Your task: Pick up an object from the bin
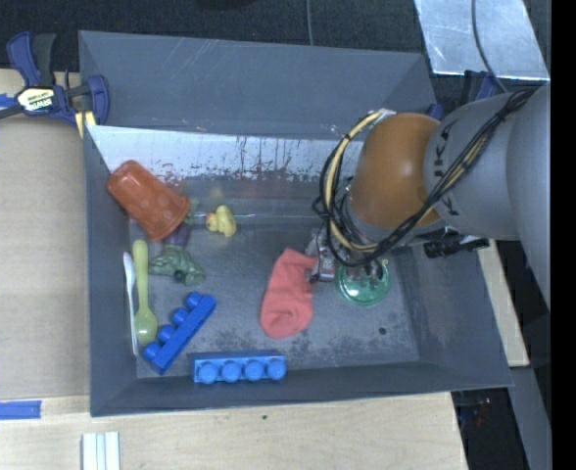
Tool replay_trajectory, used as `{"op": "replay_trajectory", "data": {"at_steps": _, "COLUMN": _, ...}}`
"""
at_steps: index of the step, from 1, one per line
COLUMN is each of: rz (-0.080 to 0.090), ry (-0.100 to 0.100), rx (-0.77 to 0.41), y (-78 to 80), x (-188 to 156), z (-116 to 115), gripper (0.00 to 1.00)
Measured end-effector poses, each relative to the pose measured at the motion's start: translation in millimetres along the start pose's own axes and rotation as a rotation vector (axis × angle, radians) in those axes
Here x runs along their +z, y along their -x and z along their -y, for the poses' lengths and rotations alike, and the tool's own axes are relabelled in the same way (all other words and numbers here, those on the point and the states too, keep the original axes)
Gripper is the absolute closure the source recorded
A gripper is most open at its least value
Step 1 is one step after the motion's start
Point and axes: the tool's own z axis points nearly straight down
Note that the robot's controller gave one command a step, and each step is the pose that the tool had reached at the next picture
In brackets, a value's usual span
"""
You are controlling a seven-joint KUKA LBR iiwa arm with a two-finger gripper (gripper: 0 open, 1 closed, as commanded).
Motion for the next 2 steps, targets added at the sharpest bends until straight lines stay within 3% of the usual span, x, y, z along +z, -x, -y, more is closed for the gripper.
{"op": "replay_trajectory", "data": {"at_steps": 1, "rz": -0.005, "ry": 0.0, "rx": 0.018, "y": 8.2, "x": -80.3, "z": 7.2, "gripper": 1.0}}
{"op": "replay_trajectory", "data": {"at_steps": 2, "rz": -0.011, "ry": -0.001, "rx": 0.046, "y": -1.4, "x": -156.0, "z": -6.1, "gripper": 1.0}}
